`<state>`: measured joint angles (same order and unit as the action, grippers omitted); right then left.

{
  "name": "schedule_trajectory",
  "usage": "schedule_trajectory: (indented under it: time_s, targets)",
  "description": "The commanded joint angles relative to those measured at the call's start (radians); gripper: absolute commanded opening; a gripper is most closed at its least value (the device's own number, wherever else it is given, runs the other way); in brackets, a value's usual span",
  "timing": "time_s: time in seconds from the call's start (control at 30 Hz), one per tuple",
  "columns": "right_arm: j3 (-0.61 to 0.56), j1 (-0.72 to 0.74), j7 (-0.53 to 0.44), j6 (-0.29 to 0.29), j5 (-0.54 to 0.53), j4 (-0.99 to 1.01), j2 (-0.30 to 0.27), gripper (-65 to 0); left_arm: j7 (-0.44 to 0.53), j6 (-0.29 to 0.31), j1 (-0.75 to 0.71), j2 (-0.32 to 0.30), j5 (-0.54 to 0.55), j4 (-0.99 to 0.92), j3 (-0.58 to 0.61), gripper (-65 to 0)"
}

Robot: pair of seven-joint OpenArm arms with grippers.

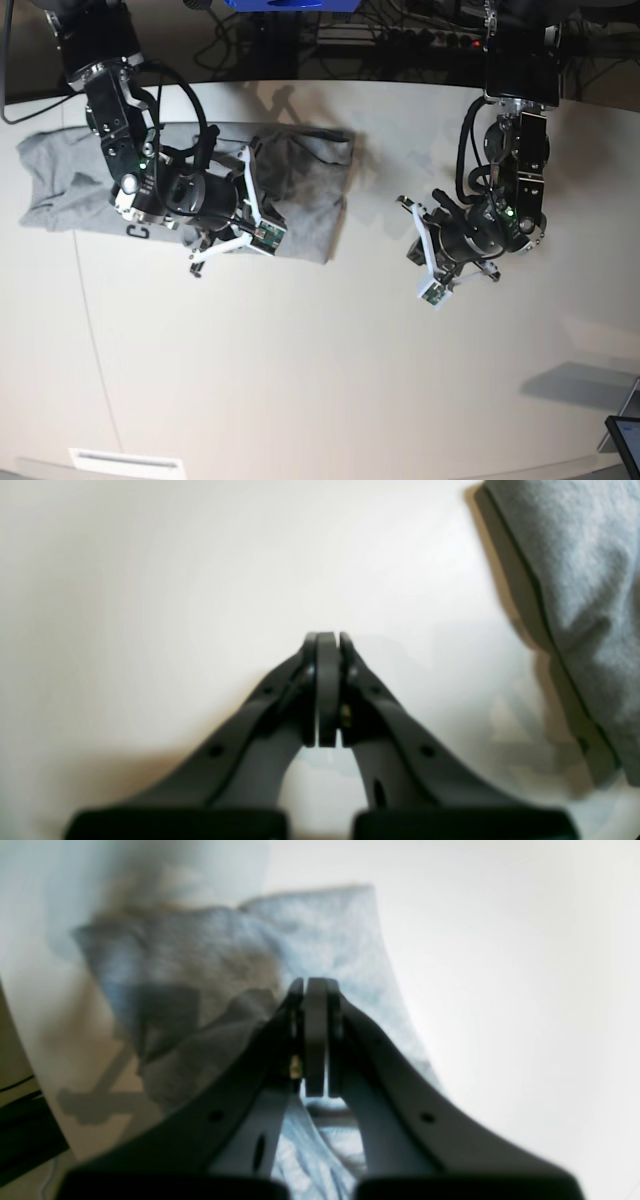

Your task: Fold the T-shirt properly

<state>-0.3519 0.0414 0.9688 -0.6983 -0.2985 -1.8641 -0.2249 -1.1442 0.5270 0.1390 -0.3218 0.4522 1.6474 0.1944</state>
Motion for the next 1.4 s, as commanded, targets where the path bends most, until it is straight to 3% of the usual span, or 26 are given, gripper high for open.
schedule_trajectory:
  time_s: [0.0, 0.27, 0.47, 0.8, 1.1, 1.37]
  targets:
    - [-0.006, 0.015, -0.020, 0.000, -0.012, -0.009, 0.015, -64.9, 0.013, -0.001, 0.018, -0.009, 0.007, 0.018, -0.006, -65.0]
    - [-0.011, -0.019, -0.017, 0.000, -0.012, 0.031, 0.015, -64.9, 0.013, -0.001, 0.023, -0.010, 0.004, 0.017, -0.006, -65.0]
    - [-0.008, -0.082, 0.040, 0.000, -0.014, 0.024, -0.032, -64.9, 0.013, -0.001, 0.027, -0.010, 0.003, 0.015, -0.006, -65.0]
    - [0.133, -0.219, 0.078, 0.000, -0.012, -0.062, -0.080, -64.9, 0.013, -0.001, 0.027, -0.010, 0.003, 0.015, -0.006, -65.0]
    - [0.259, -0.317, 0.118, 0.000, -0.012, -0.081, -0.081, -64.9, 0.013, -0.001, 0.027, -0.010, 0.004, 0.015, -0.006, -65.0]
    - [0.284, -0.266, 0.124, 0.000, -0.012, -0.133, -0.101, -64.9, 0.013, -0.001, 0.027, -0.009, 0.004, 0.015, -0.006, -65.0]
